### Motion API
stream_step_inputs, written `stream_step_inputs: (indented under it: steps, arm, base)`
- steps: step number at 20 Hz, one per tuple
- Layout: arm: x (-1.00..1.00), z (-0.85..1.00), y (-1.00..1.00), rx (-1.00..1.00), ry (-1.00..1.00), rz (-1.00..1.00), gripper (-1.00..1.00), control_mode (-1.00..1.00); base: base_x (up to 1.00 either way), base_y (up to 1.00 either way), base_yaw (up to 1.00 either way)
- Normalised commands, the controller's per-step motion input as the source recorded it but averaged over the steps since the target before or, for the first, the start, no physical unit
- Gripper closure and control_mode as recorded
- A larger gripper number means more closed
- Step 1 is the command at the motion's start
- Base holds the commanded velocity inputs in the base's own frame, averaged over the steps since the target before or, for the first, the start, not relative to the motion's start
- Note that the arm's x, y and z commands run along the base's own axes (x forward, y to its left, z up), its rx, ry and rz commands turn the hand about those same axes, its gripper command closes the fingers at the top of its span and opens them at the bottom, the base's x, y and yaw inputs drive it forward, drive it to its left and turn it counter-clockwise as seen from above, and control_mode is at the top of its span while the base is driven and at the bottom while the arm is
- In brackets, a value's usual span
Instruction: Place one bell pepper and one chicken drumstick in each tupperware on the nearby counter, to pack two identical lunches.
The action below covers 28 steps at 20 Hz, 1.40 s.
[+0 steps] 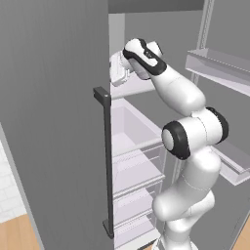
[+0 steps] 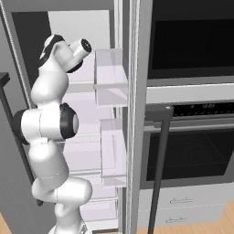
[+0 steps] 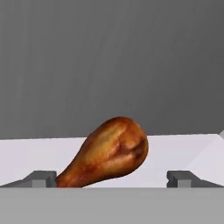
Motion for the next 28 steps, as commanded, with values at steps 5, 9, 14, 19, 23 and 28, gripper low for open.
stream_step_inputs:
  steps: [5,9,14,19,23,28]
  arm:
    - [-0.5,0.15,0.0,0.0,0.0,0.05,-1.0,-1.0]
    - [-0.22,0.07,0.16,-0.06,0.08,0.03,-1.0,-1.0]
    - [0.19,-0.33,0.22,-0.17,0.16,0.01,-1.0,-1.0]
    - [0.48,-0.08,0.01,-0.08,0.07,0.01,-1.0,-1.0]
    - [0.18,0.0,0.0,-0.02,0.0,0.03,-1.0,-1.0]
    - [0.1,-0.04,0.0,-0.06,0.0,0.03,-1.0,-1.0]
  base:
    - [0.0,0.0,0.0]
    - [0.0,0.0,0.0]
    - [0.0,0.0,0.0]
    - [0.0,0.0,0.0]
    - [0.0,0.0,0.0]
    - [0.0,0.0,0.0]
